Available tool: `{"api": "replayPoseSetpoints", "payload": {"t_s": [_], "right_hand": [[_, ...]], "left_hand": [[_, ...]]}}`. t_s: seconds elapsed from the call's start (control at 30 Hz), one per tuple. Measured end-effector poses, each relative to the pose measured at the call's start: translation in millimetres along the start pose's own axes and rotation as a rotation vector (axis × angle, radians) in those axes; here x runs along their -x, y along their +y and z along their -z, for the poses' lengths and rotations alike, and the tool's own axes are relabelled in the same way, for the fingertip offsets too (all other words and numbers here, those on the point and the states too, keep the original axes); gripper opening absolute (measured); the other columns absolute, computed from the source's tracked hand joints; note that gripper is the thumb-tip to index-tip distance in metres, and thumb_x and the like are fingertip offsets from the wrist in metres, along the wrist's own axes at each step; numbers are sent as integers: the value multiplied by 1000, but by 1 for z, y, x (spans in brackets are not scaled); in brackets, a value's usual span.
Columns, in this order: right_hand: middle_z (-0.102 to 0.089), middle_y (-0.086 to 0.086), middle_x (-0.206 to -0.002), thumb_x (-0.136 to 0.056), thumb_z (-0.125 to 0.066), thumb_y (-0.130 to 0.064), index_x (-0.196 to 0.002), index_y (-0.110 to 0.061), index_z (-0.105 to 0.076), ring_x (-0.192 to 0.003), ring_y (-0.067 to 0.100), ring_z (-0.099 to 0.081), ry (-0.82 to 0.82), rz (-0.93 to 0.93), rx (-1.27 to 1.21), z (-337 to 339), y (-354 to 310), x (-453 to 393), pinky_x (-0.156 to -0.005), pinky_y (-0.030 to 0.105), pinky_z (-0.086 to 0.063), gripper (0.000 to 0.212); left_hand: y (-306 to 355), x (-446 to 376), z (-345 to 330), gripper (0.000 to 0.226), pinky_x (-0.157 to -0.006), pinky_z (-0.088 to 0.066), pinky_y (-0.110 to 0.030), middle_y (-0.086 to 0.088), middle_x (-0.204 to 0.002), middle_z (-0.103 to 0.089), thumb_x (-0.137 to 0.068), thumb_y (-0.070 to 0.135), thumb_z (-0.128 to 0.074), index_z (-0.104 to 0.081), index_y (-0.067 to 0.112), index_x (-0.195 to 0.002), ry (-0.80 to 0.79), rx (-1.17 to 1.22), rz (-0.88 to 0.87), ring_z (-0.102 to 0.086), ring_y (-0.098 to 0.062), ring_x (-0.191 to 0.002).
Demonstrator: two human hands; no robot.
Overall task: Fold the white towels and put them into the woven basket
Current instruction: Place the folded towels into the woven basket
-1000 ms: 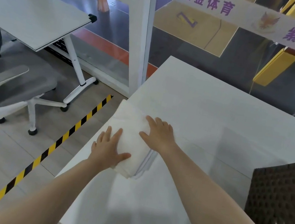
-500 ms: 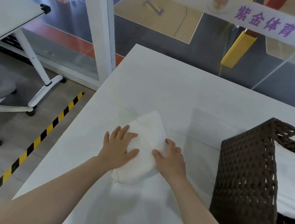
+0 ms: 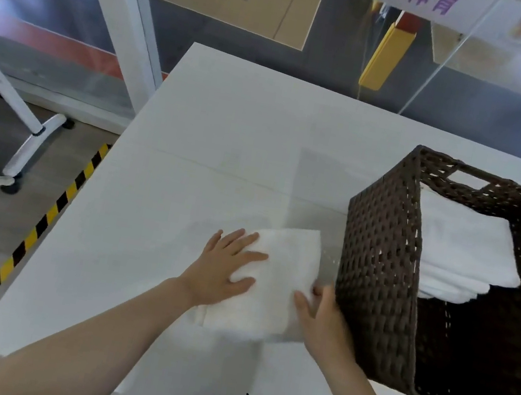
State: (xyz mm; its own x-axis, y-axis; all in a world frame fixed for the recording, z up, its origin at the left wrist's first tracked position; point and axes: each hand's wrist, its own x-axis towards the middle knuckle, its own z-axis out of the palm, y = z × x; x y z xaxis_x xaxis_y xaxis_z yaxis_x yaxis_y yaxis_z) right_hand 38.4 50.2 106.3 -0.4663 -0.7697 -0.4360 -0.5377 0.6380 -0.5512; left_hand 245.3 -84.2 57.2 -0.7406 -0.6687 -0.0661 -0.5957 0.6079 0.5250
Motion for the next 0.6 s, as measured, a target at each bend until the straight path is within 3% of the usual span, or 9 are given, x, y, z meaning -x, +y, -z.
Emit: {"api": "replayPoseSetpoints", "payload": {"t_s": [0.13,0.23,0.33,0.4,0.47,0.53,0.6], "right_hand": [[-60,-6,-115,-86,-63,-55,-111,-26,-42,-100,17,-61,-29,-66,-148,1,20,12,-85,41,-54,44],[-56,0,-125,-76,-78,-45,-123,-26,-39,-105,21,-61,-42,-155,-368,-1,28,2,-90,45,-54,64],[-54,6,-133,-73,-84,-34,-143,-18,-31,-112,25,-59,-88,-230,-498,-6,32,-16,-95,46,-52,90],[-59,8,-130,-73,-85,-28,-145,-14,-33,-109,26,-62,-167,-284,-594,-8,33,-23,-93,45,-54,89],[-63,8,-125,-57,-92,-38,-142,-15,-39,-104,27,-66,-230,-318,-649,-8,34,-27,-88,47,-57,104],[-65,8,-121,-27,-96,-51,-139,-15,-42,-100,28,-68,-242,-330,-686,-9,37,-28,-85,51,-58,129],[-64,7,-123,-24,-95,-50,-138,-16,-40,-102,29,-68,-246,-339,-709,-13,43,-31,-85,52,-57,131]], "left_hand": [[12,9,-13,68,-122,-5,-47,10,-161,-17,-89,60,-39,-27,35,-151,97,128,61,-5,-14,-150],[24,17,-17,95,-122,-8,-37,1,-162,-15,-78,69,-45,-16,20,-155,191,290,296,-6,-18,-150],[29,26,-23,109,-119,-16,-33,-1,-161,-16,-75,66,-65,-11,17,-155,188,485,576,-15,-20,-147],[33,34,-23,104,-109,-34,-35,-1,-149,-36,-67,66,-72,-25,19,-147,226,664,694,-36,-22,-138],[42,41,-22,90,-92,-44,-32,5,-131,-47,-68,61,-75,-29,25,-137,232,864,786,-52,-21,-122],[50,47,-22,74,-79,-50,-29,7,-124,-51,-82,48,-72,-28,26,-138,187,972,883,-55,-20,-110],[51,53,-24,69,-65,-52,-28,7,-118,-55,-83,52,-69,-32,26,-135,127,1038,948,-58,-20,-104]]}}
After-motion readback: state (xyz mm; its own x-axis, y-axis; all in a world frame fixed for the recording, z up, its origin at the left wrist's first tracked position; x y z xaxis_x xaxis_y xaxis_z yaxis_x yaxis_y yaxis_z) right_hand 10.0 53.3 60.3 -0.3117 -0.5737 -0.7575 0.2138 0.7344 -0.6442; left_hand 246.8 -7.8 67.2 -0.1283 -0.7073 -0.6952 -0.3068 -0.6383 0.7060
